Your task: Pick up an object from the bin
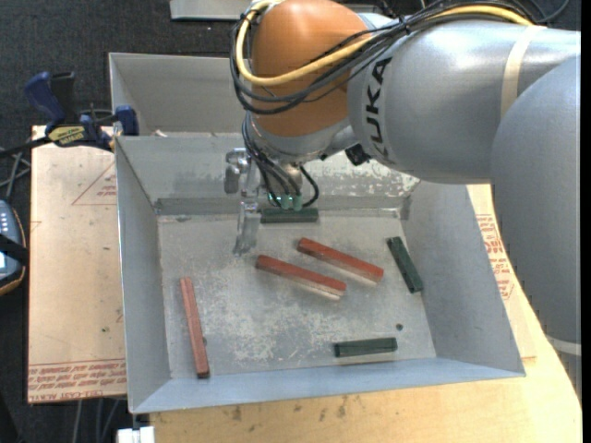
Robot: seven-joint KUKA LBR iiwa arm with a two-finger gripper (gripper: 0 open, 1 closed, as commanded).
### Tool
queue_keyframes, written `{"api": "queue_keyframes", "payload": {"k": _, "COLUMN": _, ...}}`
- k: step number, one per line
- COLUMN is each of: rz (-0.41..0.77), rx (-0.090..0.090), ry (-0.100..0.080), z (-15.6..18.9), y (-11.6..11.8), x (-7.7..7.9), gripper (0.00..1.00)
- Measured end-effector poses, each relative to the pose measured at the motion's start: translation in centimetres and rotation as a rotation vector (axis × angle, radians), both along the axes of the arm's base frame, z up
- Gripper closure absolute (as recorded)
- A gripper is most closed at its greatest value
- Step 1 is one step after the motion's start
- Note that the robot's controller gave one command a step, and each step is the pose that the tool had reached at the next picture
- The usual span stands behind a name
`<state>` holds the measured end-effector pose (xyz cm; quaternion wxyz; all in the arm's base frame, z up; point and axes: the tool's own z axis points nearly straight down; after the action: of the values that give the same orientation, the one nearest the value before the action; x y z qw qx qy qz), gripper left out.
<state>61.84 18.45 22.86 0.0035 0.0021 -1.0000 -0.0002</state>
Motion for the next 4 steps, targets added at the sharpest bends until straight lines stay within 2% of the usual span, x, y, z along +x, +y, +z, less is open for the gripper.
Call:
{"api": "queue_keyframes", "payload": {"k": 1, "rz": -0.003, "rx": 0.001, "ry": -0.008, "z": 0.5, "y": -0.1, "x": 0.2, "gripper": 0.0}}
{"api": "queue_keyframes", "payload": {"k": 2, "rz": -0.009, "rx": 0.003, "ry": -0.014, "z": -4.4, "y": -0.5, "x": -1.7, "gripper": 0.0}}
{"api": "queue_keyframes", "payload": {"k": 3, "rz": 0.13, "rx": 0.003, "ry": -0.01, "z": -11.3, "y": -5.1, "x": -4.3, "gripper": 0.0}}
{"api": "queue_keyframes", "payload": {"k": 4, "rz": 0.246, "rx": -0.001, "ry": -0.001, "z": -14.3, "y": -7.9, "x": -3.7, "gripper": 0.0}}
